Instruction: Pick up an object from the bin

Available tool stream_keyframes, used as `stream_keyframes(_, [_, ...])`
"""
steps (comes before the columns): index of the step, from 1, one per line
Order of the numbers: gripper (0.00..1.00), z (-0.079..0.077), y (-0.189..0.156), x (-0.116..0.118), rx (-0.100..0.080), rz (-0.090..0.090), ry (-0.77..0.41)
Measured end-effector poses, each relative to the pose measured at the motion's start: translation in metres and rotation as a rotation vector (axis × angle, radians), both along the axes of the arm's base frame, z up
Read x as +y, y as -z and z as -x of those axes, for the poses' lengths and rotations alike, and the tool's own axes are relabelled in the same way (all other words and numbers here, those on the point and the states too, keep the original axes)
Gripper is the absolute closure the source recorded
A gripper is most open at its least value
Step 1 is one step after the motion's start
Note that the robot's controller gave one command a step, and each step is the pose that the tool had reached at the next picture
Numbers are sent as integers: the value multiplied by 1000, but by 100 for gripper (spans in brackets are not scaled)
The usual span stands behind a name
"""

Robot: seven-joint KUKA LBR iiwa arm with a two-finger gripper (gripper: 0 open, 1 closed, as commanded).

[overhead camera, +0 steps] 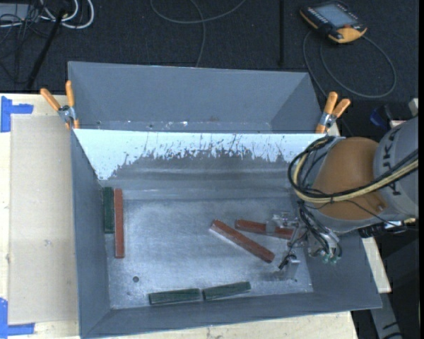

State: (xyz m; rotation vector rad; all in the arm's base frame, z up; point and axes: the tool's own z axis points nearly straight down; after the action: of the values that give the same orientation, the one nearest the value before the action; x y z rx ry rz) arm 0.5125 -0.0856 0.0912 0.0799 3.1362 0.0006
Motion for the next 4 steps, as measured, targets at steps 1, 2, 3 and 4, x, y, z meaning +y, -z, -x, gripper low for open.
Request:
stream_keyframes(1, [0,-4,16,16,6,-2,34])
stream_keyframes(2, [0,-4,-20,3,5,-1,170])
stream_keyframes(3, [0,-4,11,13,5,0,41])
stream_keyframes(4, [100,-2,22,8,4,0,271])
